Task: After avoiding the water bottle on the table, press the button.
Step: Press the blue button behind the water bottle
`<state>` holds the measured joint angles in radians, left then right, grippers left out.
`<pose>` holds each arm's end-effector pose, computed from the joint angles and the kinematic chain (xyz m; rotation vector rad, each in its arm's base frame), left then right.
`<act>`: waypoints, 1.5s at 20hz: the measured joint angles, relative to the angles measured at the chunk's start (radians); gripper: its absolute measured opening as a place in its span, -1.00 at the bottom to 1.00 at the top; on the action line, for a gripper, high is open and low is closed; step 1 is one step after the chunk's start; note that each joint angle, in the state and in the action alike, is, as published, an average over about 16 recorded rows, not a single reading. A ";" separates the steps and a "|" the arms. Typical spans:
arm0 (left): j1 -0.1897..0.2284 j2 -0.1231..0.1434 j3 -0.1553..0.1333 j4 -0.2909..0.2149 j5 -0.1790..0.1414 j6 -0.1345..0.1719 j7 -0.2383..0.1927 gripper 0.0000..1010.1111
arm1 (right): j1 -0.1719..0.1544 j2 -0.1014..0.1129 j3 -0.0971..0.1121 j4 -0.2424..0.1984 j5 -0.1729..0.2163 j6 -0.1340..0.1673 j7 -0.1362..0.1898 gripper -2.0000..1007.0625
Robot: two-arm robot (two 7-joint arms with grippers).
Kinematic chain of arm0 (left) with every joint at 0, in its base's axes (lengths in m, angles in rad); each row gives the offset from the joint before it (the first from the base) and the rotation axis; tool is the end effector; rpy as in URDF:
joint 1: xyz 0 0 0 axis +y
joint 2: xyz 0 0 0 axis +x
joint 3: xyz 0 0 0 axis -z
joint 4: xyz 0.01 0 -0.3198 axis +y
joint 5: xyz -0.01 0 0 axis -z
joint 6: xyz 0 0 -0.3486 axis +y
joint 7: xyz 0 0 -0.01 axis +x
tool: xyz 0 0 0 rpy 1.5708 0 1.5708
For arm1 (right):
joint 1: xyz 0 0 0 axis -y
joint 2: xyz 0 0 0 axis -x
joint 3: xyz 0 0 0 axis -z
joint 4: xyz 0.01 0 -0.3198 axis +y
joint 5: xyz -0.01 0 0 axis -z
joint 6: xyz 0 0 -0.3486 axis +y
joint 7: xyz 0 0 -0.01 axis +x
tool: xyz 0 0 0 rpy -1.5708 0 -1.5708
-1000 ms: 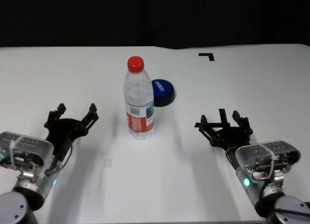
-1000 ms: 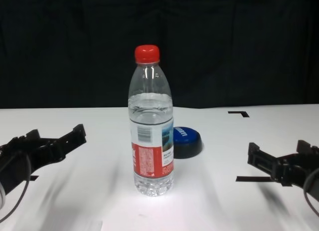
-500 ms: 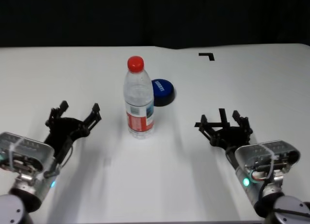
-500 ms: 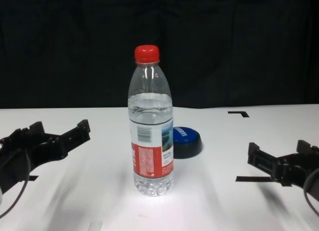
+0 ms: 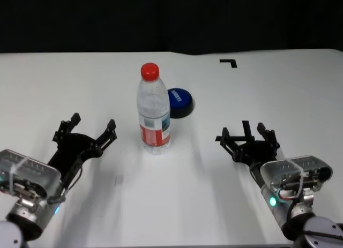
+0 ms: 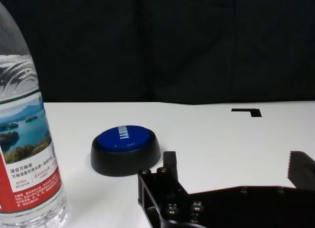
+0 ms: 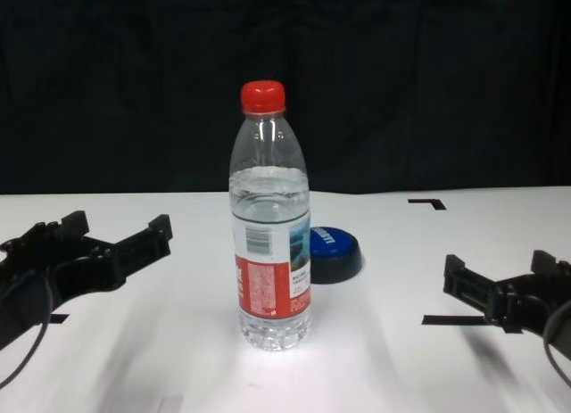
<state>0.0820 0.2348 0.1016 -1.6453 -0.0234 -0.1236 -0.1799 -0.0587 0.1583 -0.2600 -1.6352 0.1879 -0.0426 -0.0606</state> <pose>0.3403 0.0339 -0.3312 0.0899 -0.2173 1.2538 0.3369 0.0452 -0.3377 0.0397 0.0386 -1.3662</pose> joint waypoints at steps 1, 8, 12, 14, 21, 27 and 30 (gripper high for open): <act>0.003 0.002 0.000 -0.004 0.001 0.000 -0.003 0.99 | 0.000 0.000 0.000 0.000 0.000 0.000 0.000 0.99; 0.024 0.008 0.003 -0.024 0.000 -0.011 -0.018 0.99 | 0.000 0.000 0.000 0.000 0.000 0.000 0.000 0.99; 0.033 0.010 0.006 -0.030 -0.007 -0.024 -0.026 0.99 | 0.000 0.000 0.000 0.000 0.000 0.000 0.000 0.99; 0.037 0.012 0.008 -0.032 -0.011 -0.031 -0.031 0.99 | 0.000 0.000 0.000 0.000 0.000 0.000 0.000 0.99; 0.052 0.019 0.014 -0.042 -0.025 -0.050 -0.045 0.99 | 0.000 0.000 0.000 0.000 0.000 0.000 0.000 0.99; 0.064 0.027 0.019 -0.049 -0.032 -0.056 -0.053 0.99 | 0.000 0.000 0.000 0.000 0.000 0.000 0.000 0.99; 0.069 0.030 0.022 -0.052 -0.033 -0.057 -0.055 0.99 | 0.000 0.000 0.000 0.000 0.000 0.000 0.000 0.99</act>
<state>0.1513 0.2649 0.1237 -1.6970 -0.0566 -0.1811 -0.2345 -0.0587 0.1583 -0.2600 -1.6352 0.1879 -0.0426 -0.0606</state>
